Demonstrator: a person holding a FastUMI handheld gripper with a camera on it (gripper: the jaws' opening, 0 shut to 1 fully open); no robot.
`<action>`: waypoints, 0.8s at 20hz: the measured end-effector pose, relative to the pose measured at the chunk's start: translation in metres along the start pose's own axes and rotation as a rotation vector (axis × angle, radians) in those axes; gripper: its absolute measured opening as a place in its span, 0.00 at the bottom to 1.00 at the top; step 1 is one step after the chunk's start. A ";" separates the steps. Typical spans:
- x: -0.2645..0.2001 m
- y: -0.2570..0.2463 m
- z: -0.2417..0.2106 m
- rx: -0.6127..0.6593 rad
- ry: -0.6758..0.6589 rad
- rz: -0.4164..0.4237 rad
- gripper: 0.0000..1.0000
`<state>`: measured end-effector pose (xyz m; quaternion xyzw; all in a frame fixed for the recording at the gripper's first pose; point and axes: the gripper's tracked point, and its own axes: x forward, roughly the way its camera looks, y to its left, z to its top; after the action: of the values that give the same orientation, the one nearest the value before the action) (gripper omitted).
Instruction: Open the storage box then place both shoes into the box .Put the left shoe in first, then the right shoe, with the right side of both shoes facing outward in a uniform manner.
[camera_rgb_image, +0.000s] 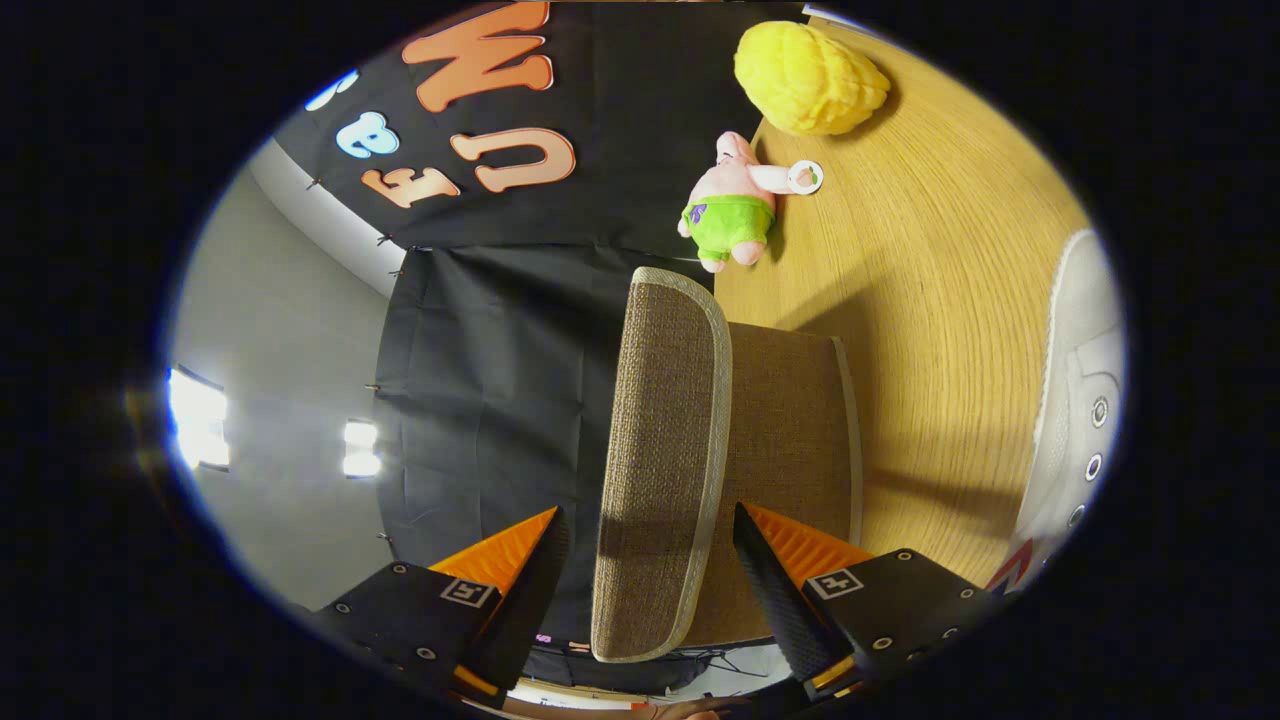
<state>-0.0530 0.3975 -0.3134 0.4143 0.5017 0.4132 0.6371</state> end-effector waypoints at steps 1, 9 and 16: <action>0.001 0.001 0.001 0.004 -0.007 0.007 0.97; -0.015 0.041 0.012 0.072 -0.058 0.115 0.75; -0.015 0.071 0.040 0.045 -0.192 0.062 0.08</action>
<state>-0.0241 0.4010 -0.2362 0.4813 0.4346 0.3798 0.6598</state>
